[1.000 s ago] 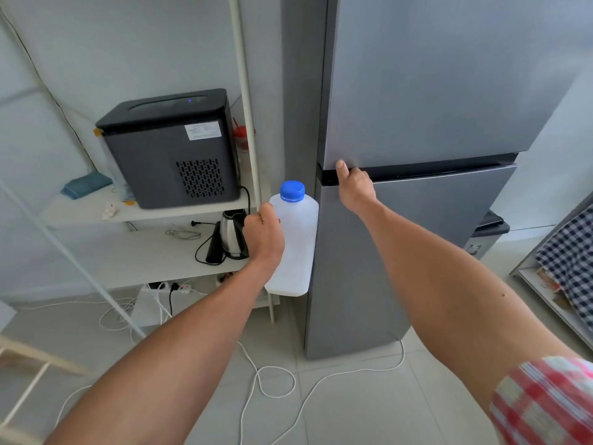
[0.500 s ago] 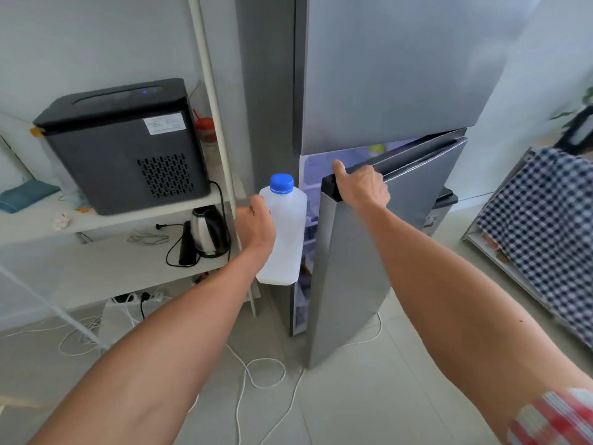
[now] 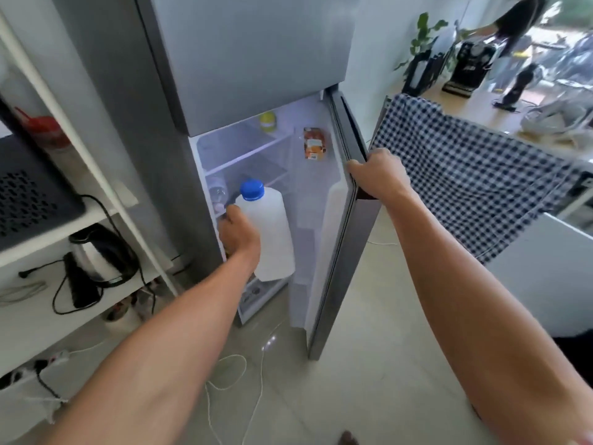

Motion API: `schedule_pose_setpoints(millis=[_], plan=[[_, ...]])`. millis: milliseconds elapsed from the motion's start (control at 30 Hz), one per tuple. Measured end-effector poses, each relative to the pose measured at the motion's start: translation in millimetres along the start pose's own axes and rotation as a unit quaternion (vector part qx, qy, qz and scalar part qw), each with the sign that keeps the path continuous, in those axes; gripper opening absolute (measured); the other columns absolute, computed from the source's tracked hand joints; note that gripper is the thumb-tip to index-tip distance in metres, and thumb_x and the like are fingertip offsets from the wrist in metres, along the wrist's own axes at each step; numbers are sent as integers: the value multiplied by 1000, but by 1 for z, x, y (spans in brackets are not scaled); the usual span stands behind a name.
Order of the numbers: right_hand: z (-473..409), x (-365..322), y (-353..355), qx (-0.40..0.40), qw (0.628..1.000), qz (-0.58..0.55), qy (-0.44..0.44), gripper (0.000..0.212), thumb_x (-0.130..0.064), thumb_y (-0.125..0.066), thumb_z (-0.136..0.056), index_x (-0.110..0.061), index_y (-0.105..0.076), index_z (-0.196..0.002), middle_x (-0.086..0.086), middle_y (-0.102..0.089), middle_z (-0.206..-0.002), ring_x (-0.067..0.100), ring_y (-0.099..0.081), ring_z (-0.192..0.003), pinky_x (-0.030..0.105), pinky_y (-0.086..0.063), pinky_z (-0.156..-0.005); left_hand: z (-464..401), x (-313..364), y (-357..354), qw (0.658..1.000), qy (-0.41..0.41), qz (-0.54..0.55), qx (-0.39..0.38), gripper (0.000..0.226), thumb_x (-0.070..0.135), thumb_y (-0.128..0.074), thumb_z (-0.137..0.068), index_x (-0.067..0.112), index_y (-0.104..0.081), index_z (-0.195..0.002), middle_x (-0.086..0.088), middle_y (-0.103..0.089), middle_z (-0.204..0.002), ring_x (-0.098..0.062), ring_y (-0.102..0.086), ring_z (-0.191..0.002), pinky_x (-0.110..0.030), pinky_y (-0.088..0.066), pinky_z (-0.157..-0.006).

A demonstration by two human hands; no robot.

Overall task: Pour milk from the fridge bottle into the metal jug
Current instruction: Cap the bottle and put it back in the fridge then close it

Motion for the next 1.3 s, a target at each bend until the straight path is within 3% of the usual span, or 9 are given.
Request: schedule_pose_setpoints(millis=[67,167,233,400,533,867,967,1033,1300], plan=[[5,13,13,30,999,32,2,31,-37,-52,-95,-8,-58,-96,5,-60,-88,27,-60,-87,34,-43,-67,5,-12,-20,999,30,27,-14,58,56,-40,-83,12,-72,-104,-7,-74,-94,-28,-69,-86,-42,-58,-85],[10,31,26,81,995,66,-4,44,-35,-44,-102,-2,-55,-128,15,-58,-130,34,-50,-125,45,-42,-99,27,-20,-44,995,59,78,-22,42,42,-39,-100,11,-67,-101,-2,-68,-87,-15,-60,-75,-10,-47,-62],[11,43,32,125,988,85,-8,44,-34,-40,-105,-2,-54,-131,16,-55,-136,34,-47,-128,46,-40,-103,33,-33,-61,991,74,114,-11,35,39,-43,-99,17,-67,-86,-3,-68,-80,-26,-64,-80,-19,-47,-63],[16,69,44,277,952,116,57,40,-29,-37,-108,-4,-68,-111,14,-68,-114,35,-61,-108,44,-49,-87,44,-74,-98,975,161,156,3,44,39,-41,-103,13,-59,-73,-7,-67,-77,-25,-59,-67,-23,-40,-53],[10,85,52,355,923,112,98,43,-36,-45,-107,-9,-74,-123,7,-78,-103,29,-72,-96,40,-58,-75,46,-100,-124,964,185,190,30,40,36,-38,-105,14,-62,-84,0,-63,-73,-21,-61,-66,-20,-41,-48],[-4,100,56,436,876,115,169,32,-29,-60,-101,-7,-81,-109,3,-78,-83,23,-75,-75,33,-56,-55,55,-161,-175,969,216,110,49,38,35,-42,-101,8,-69,-94,-15,-72,-90,-32,-64,-82,-37,-52,-71],[-5,102,57,446,870,112,178,31,-29,-61,-100,-7,-81,-108,2,-77,-81,23,-75,-74,32,-56,-54,59,-173,-186,971,221,92,11,43,34,-41,-101,3,-71,-99,-6,-60,-73,-26,-54,-68,-27,-40,-53],[-6,103,57,447,869,108,184,31,-29,-60,-101,-7,-81,-108,2,-78,-82,23,-75,-74,33,-57,-55,65,-176,-194,973,217,73,-34,40,31,-39,-101,10,-65,-77,1,-53,-62,-18,-46,-54,-21,-34,-46],[-5,105,59,453,866,106,182,31,-29,-60,-100,-8,-82,-108,2,-77,-79,22,-74,-71,32,-56,-54,85,-177,-212,965,177,-64,-184,40,24,-36,-98,15,-48,-61,-3,-55,-60,-17,-46,-51,-26,-38,-53]])
Point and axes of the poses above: each hand's wrist, its own z-axis away from the middle knuckle, its own y-axis out of the back of the hand, x = y × z, the point moved 8 cm from there along -z, towards the middle knuckle
